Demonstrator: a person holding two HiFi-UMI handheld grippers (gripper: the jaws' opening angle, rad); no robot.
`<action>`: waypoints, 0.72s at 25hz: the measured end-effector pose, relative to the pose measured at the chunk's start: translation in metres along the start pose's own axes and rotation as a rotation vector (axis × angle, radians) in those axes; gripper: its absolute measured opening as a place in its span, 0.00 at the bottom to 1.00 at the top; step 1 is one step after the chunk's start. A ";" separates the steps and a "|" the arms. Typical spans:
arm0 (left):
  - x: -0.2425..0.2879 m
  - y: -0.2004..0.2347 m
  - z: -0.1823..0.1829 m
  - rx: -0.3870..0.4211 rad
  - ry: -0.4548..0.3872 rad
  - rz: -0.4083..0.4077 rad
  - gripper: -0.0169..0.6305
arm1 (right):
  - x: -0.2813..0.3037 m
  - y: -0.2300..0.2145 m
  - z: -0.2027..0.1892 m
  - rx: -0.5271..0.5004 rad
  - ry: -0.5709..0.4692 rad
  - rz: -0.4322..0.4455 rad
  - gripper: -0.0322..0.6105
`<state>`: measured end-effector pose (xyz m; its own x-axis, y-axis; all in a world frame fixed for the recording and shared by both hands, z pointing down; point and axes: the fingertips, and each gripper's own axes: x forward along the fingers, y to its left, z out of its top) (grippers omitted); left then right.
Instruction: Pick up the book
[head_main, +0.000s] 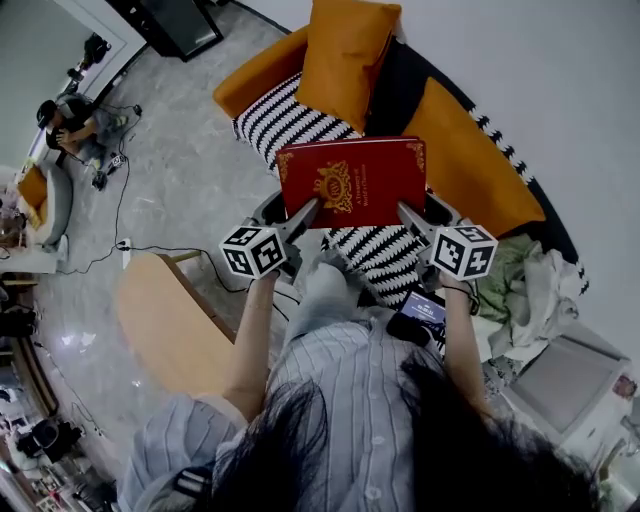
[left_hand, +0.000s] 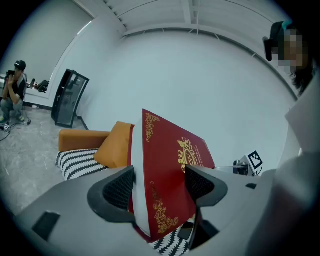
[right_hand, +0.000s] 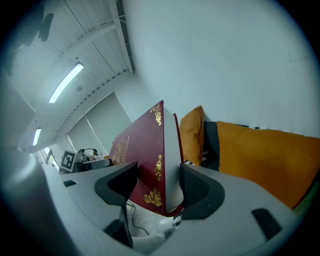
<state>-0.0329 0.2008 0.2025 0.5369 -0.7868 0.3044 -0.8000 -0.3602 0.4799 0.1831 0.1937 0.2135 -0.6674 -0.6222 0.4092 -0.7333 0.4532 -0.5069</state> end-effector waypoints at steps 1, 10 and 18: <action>-0.005 -0.004 -0.004 0.001 -0.004 0.006 0.52 | -0.005 0.002 -0.004 -0.004 0.002 0.006 0.49; -0.044 -0.028 -0.028 -0.011 -0.021 0.067 0.52 | -0.032 0.016 -0.029 -0.006 0.030 0.056 0.49; -0.073 -0.024 -0.035 -0.023 -0.022 0.105 0.52 | -0.030 0.036 -0.044 0.002 0.052 0.084 0.49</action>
<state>-0.0435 0.2843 0.1977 0.4445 -0.8306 0.3355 -0.8449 -0.2643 0.4650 0.1708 0.2571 0.2161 -0.7324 -0.5482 0.4038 -0.6742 0.5010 -0.5427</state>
